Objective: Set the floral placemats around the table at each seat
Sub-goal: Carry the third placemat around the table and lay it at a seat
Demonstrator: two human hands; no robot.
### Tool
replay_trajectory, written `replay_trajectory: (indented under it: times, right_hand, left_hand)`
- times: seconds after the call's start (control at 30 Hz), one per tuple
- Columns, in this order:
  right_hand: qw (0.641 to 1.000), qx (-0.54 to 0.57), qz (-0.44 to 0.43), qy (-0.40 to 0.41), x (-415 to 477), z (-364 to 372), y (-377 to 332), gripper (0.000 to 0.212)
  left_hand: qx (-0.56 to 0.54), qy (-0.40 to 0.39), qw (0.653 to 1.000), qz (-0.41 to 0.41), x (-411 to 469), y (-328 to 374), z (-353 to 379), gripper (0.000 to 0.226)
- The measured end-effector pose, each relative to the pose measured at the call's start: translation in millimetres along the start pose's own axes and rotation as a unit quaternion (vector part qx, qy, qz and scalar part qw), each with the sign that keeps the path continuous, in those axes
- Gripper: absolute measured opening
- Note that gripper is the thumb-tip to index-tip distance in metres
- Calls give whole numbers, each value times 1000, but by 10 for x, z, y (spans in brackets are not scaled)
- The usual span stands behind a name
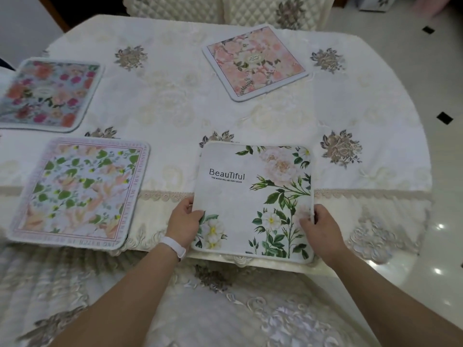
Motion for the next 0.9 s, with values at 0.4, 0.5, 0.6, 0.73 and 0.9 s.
replay_trajectory:
  times: [0.4, 0.5, 0.6, 0.73, 0.9]
  right_hand:
    - [1000, -8, -6, 13, -133, 28, 146, 4]
    - [1000, 4, -4, 10, -207, 19, 179, 3]
    - [1000, 12, -5, 13, -265, 21, 206, 1]
    - [1000, 23, -3, 15, -318, 41, 238, 1]
    - [999, 29, 0, 32, -290, 51, 226, 5]
  left_hand:
    - [8, -16, 999, 33, -87, -81, -5, 35]
    - [14, -17, 999, 37, -118, -107, -7, 34]
    - [27, -12, 999, 41, -150, -131, -13, 30]
    - [44, -4, 998, 53, -195, -139, -25, 28]
    - [96, 12, 992, 83, -214, -109, -36, 24]
Point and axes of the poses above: each hand's wrist, its own x-axis towards the middle knuckle, its own z-axis out of the palm, y = z × x, the point moved 4 cm from there along x, towards the middle knuckle, and after that the axes turned 4 degrees about y, right-handed, at the moved point
